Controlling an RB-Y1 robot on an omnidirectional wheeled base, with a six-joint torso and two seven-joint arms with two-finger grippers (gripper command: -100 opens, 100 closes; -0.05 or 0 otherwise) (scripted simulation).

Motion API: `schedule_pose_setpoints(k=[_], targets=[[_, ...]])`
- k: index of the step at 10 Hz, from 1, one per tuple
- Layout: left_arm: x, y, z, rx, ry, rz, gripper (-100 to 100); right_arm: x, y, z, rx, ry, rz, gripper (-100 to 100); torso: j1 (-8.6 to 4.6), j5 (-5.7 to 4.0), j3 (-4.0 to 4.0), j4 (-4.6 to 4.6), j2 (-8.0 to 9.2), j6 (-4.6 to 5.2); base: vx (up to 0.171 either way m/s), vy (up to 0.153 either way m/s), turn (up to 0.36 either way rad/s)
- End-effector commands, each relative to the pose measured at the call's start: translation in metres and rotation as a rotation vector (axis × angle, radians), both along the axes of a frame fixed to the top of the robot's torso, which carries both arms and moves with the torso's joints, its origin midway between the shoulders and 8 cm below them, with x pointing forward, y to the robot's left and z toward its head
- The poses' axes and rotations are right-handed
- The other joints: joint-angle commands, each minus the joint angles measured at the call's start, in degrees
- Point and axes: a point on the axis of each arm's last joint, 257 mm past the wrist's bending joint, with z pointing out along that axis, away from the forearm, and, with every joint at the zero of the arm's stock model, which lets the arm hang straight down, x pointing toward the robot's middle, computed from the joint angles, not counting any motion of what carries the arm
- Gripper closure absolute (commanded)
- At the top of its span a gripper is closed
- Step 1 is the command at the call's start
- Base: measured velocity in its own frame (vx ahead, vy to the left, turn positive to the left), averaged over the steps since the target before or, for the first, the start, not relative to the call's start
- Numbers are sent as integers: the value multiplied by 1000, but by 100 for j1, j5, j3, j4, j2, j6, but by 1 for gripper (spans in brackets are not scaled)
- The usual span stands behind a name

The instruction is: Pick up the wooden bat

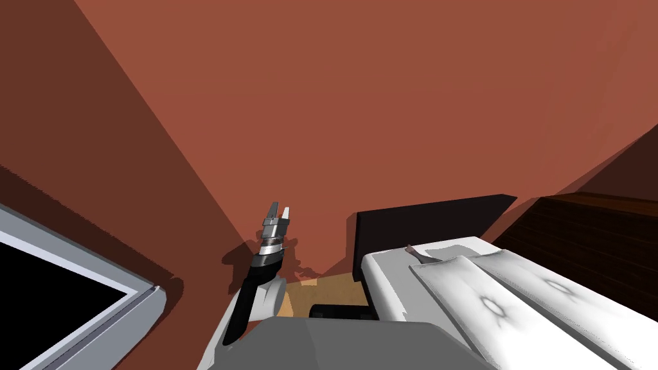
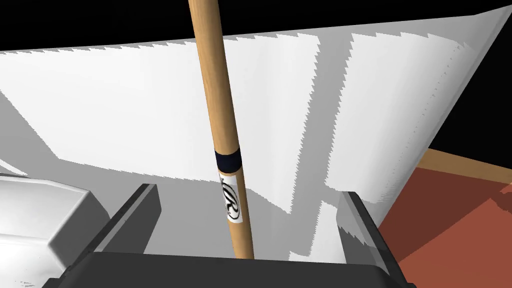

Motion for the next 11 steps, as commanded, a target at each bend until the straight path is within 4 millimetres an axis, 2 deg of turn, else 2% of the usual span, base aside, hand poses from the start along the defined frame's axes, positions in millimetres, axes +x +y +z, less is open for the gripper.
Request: schedule_pose_setpoints(k=[1,2,3,8,9,10,11], targets=[[0,0,0,0,0,0,0,0,0,0,0,0,0,-100,0,0,0,0,0,0,19,-38,10],[0,0,0,0,0,0,0,-1,-1,0,-4,4,4,0,16,2,3,1,6,0,3,-8,1],[0,0,0,0,0,0,0,10,5,-7,-4,3,-4,-100,28,5,6,2,11,1,-45,-27,43],[0,0,0,0,0,0,0,34,20,-21,-3,2,-17,-100,20,3,19,8,34,0,-56,-43,33],[0,0,0,0,0,0,0,31,19,-20,-3,2,-17,-100,18,3,21,8,37,1,-28,-19,9],[0,0,0,0,0,0,0,32,19,-20,-3,2,-17,100,25,5,17,6,29,2,0,0,0],[0,0,0,0,0,0,0,32,19,-20,-3,2,-17,100,31,6,12,5,21,1,-2,-8,-2]])
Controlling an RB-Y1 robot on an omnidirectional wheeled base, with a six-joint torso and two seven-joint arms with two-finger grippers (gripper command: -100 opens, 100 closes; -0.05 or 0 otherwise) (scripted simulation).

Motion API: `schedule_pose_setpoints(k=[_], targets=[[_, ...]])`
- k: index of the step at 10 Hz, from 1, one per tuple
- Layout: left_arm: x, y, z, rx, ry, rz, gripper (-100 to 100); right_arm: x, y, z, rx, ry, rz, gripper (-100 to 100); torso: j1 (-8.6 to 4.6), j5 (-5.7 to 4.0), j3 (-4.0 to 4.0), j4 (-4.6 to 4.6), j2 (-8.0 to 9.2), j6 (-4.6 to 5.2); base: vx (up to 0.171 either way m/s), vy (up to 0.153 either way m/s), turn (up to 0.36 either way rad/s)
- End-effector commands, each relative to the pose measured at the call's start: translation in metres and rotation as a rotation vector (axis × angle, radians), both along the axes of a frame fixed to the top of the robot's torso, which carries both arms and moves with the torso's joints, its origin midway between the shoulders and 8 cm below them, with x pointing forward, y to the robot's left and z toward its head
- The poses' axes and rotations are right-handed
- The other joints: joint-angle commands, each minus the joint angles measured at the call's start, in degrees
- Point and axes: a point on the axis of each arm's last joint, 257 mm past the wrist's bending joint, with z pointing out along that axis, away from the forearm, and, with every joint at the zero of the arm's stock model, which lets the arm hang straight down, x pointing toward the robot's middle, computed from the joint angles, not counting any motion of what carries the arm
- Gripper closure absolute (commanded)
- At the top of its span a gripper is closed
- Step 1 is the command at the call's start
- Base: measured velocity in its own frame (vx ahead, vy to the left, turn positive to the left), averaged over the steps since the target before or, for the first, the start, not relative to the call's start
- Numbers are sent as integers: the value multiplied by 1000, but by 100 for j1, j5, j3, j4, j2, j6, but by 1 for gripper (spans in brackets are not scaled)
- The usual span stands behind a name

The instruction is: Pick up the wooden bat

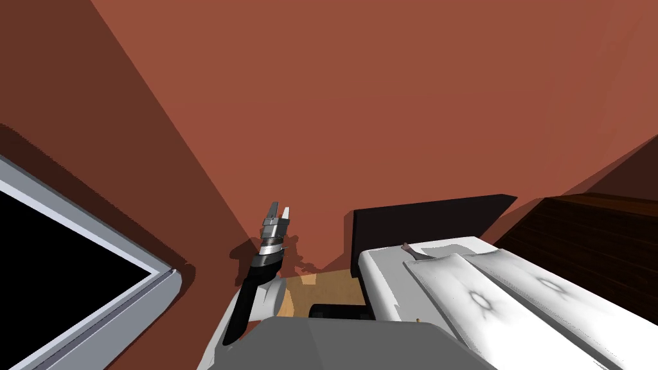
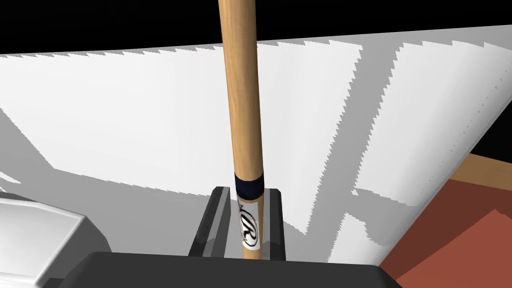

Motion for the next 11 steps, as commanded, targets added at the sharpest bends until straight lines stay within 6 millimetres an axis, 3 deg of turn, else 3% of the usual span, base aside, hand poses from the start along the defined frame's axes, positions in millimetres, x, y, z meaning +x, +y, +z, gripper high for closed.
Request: schedule_pose_setpoints(k=[1,3,4,5,10,11], targets=[[0,0,0,0,0,0,0,0,0,0,0,0,0,100,0,0,0,0,0,0,0,0,0],[0,0,0,0,0,0,0,0,0,0,1,0,0,100,-19,-6,-2,-1,-4,0,0,0,0],[0,0,0,0,0,0,0,0,0,0,1,0,0,0,-20,-6,-2,-1,-4,0,0,0,0],[0,0,0,0,0,0,0,-10,-5,5,2,1,5,100,-20,-6,-3,-1,-5,0,50,41,-46],[0,0,0,0,0,0,0,-27,-15,15,1,2,15,100,2,1,-15,-6,-25,1,55,41,-31],[0,0,0,0,0,0,0,-28,-15,16,1,2,15,0,-6,-1,-9,-2,-17,-2,0,0,0]])
